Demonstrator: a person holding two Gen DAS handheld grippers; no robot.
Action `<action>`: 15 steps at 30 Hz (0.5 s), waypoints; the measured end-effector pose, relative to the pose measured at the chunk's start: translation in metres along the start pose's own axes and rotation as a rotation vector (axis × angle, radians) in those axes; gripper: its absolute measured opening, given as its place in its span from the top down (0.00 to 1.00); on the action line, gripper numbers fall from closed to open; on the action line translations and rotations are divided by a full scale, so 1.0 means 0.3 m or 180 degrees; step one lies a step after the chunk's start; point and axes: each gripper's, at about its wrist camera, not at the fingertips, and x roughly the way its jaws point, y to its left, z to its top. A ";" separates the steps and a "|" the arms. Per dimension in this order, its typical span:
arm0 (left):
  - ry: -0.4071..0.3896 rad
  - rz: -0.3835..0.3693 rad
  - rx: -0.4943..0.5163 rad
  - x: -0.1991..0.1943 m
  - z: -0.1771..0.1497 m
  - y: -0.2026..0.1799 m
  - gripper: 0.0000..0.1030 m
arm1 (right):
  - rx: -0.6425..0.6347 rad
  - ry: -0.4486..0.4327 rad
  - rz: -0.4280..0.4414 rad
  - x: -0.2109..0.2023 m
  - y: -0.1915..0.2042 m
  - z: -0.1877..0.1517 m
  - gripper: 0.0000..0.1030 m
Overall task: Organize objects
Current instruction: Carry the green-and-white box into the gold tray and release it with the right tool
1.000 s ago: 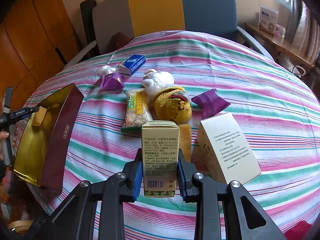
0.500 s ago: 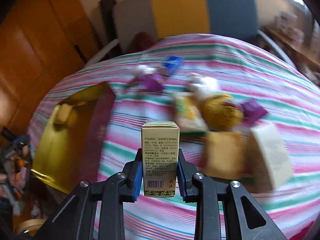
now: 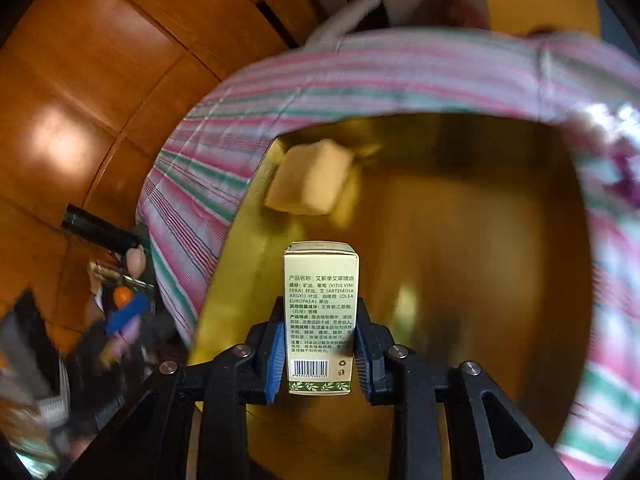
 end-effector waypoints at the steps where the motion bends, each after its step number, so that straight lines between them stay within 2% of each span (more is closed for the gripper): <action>1: 0.0000 -0.0009 -0.0016 0.003 -0.001 0.005 0.37 | 0.0062 0.0055 0.0014 0.041 0.007 0.015 0.71; 4: 0.0021 -0.0023 -0.0051 0.015 -0.003 0.018 0.37 | 0.0288 0.0201 0.0098 0.163 0.044 0.068 0.71; 8: 0.0051 -0.0074 -0.0115 0.022 -0.008 0.033 0.37 | 0.0554 0.0249 0.0273 0.255 0.065 0.097 0.69; 10: 0.0059 -0.0085 -0.0127 0.026 -0.009 0.033 0.37 | 0.0618 0.0255 0.0343 0.276 0.068 0.093 0.56; 12: 0.0076 -0.0106 -0.0112 0.031 -0.013 0.028 0.37 | 0.0574 0.0237 0.0347 0.279 0.071 0.081 0.54; 15: 0.0074 -0.0108 -0.0071 0.030 -0.020 0.015 0.37 | 0.0512 0.0200 0.0398 0.256 0.061 0.059 0.45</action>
